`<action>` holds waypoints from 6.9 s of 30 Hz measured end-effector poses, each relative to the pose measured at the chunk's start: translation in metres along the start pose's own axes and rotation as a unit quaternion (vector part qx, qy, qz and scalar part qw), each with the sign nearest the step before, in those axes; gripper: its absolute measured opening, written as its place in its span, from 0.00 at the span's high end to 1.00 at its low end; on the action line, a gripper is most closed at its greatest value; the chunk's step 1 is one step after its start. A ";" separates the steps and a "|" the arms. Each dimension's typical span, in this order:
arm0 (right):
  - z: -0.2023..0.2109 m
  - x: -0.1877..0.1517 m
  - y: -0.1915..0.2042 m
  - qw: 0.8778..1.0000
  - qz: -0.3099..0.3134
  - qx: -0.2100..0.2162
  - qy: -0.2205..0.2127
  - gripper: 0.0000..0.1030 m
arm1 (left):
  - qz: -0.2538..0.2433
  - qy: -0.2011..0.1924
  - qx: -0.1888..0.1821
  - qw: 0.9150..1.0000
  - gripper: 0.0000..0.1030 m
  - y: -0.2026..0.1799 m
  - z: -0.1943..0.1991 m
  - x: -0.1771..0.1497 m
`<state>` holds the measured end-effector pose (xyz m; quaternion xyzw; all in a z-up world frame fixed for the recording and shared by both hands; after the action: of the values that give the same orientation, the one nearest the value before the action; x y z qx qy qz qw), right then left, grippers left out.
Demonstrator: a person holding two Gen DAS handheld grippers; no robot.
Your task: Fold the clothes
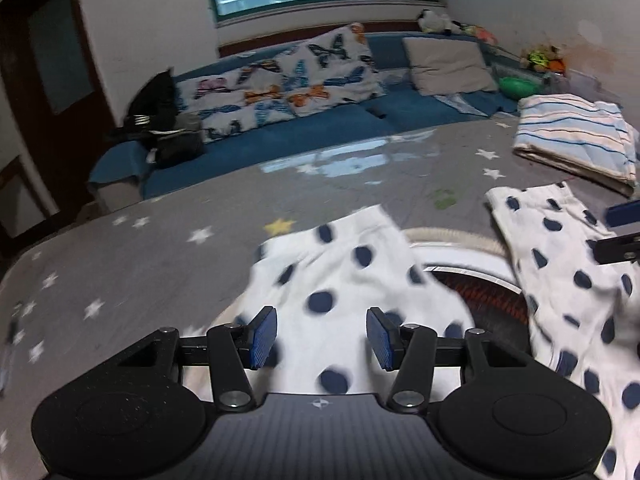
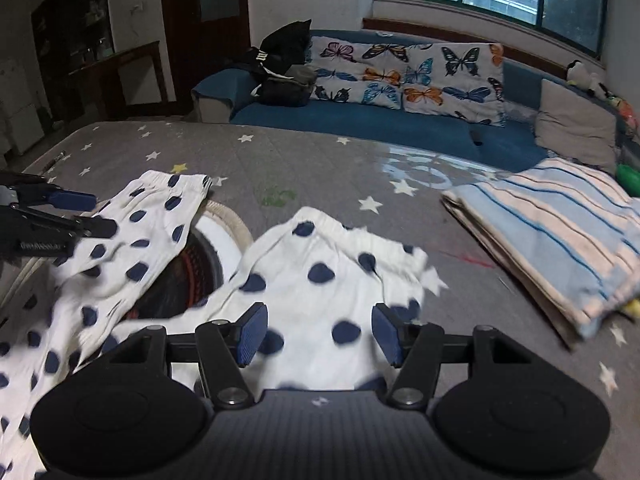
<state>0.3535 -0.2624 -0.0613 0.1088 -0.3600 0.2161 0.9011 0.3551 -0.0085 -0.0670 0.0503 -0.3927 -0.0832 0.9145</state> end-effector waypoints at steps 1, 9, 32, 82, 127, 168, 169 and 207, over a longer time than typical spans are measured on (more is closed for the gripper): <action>-0.007 0.003 0.000 1.000 0.003 0.000 0.001 0.44 | -0.001 0.001 -0.006 1.000 0.49 -0.003 -0.007 0.004; -0.042 0.008 -0.018 1.000 -0.006 -0.010 0.004 0.43 | 0.000 -0.006 -0.011 1.000 0.47 0.000 -0.049 0.020; -0.015 0.007 -0.052 0.996 -0.014 -0.085 -0.019 0.42 | 0.013 -0.046 0.081 0.996 0.44 0.044 -0.040 0.025; 0.169 -0.171 0.142 0.993 0.098 0.059 0.013 0.39 | -0.050 -0.044 -0.017 0.998 0.42 -0.011 0.182 -0.180; 0.169 -0.166 0.061 0.999 -0.051 0.014 0.000 0.40 | -0.127 -0.088 -0.178 0.972 0.00 -0.143 0.231 -0.168; 0.148 -0.147 0.038 0.999 -0.037 -0.004 0.005 0.45 | -0.205 -0.051 -0.270 0.939 0.74 -0.228 0.218 -0.181; 0.146 -0.141 0.031 0.999 -0.043 -0.008 0.004 0.45 | -0.205 -0.049 -0.272 0.939 0.74 -0.229 0.217 -0.181; -0.011 -0.017 -0.122 0.981 -0.171 -0.096 -0.012 0.96 | -0.131 -0.009 -0.298 0.945 0.83 -0.214 0.206 -0.173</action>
<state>0.4062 -0.3719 -0.0863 0.0844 -0.3660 0.0220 0.9265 0.0644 -0.1909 -0.0819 -0.1744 -0.3478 -0.3163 0.8652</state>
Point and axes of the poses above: each gripper's, at about its wrist camera, not at the fingertips, and z roughly against the way its jaws point, y to its left, x to its top, the point moved 9 cm from there along -z, roughly the way its jaws point, and after that the axes turned 2 degrees about x, right-handed, at the moved point
